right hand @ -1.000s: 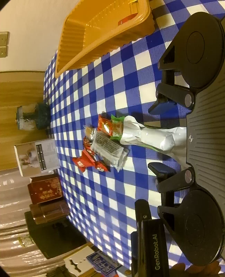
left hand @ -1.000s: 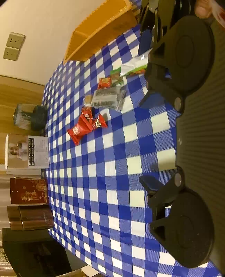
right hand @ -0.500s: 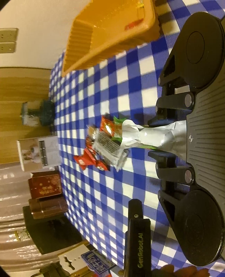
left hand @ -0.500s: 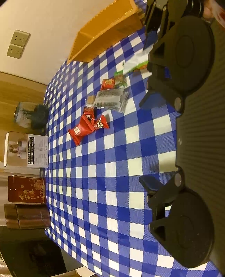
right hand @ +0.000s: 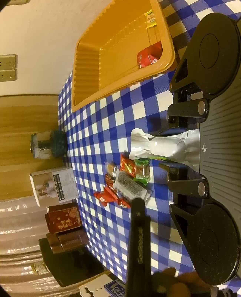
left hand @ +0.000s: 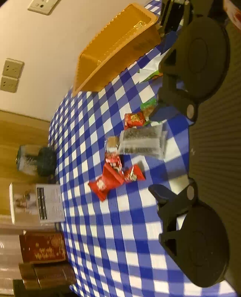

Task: Organize snacks
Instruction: 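Grasp the clear seaweed packet with the left gripper while the right gripper holds the bar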

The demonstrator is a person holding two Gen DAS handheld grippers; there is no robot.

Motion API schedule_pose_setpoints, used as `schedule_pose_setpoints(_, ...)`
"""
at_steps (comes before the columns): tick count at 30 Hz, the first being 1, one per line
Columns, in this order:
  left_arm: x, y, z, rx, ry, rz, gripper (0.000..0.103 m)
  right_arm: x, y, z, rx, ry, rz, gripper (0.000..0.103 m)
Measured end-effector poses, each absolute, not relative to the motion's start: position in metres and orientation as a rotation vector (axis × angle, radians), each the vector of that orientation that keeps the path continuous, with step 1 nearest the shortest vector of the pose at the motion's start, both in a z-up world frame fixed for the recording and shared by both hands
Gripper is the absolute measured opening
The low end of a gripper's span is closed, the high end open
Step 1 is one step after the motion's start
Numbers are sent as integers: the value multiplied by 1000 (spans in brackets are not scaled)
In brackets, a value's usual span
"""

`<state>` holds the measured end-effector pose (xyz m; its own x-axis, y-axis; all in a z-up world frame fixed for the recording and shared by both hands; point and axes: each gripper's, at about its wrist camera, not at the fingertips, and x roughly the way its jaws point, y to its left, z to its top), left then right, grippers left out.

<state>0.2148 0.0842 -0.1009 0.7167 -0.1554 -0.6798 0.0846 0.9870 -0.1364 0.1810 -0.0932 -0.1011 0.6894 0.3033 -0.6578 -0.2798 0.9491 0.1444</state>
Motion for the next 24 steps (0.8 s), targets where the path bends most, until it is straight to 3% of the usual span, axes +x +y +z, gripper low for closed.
schedule_pose_setpoints(7, 239, 68, -117, -20, 791, -164, 55, 184, -96, -107, 47, 754, 315, 31)
schedule_pose_setpoints(10, 242, 67, -119, -13, 797, -173, 41, 184, -95, -108, 48, 757, 316, 31)
schedule_pose_setpoints(24, 173, 71, -106, -34, 880, -106, 40, 172, -95, -102, 46, 767, 343, 31)
